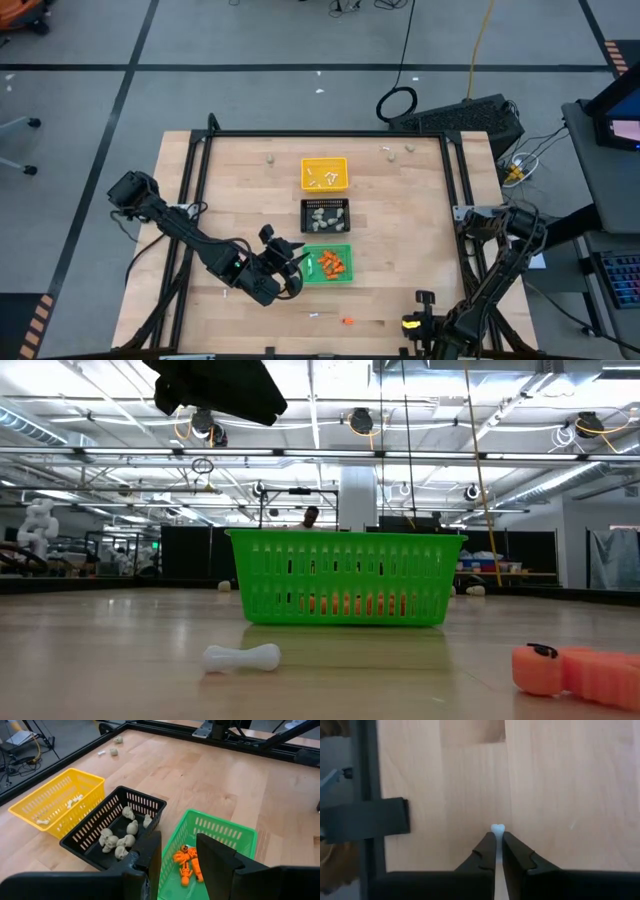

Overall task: Sort Halloween decoration
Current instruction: Put the white bone toy into the yellow basket

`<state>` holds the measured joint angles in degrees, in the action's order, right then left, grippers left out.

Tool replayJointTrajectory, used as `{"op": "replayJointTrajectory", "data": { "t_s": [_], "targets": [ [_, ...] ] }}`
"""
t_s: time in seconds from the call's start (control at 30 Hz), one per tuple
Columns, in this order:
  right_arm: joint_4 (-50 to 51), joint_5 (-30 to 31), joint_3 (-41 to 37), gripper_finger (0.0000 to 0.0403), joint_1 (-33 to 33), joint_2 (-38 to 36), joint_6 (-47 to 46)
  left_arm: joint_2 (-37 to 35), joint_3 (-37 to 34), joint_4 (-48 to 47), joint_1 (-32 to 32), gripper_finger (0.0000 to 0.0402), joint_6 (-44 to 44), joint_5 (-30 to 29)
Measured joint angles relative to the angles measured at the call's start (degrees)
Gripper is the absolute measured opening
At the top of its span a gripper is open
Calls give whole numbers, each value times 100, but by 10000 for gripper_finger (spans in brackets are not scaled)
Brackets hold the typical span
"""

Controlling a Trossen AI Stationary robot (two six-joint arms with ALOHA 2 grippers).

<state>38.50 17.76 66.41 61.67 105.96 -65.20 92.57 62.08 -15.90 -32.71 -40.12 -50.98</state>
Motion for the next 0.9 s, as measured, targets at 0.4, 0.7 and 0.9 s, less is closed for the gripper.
{"op": "replayJointTrajectory", "data": {
  "t_s": [0.4,0.7,0.9],
  "targets": [
    [-101,1257,2,0,24,-1382,1388,-2,-4,0,-4,122,-4,26],
    [-915,2045,-666,0,-35,-2868,3229,-2,-4,48,-4,122,-7,26],
    [-3163,2145,-2233,0,-349,-4025,4391,-2,-4,44,-4,122,-2,26]
  ]
}}
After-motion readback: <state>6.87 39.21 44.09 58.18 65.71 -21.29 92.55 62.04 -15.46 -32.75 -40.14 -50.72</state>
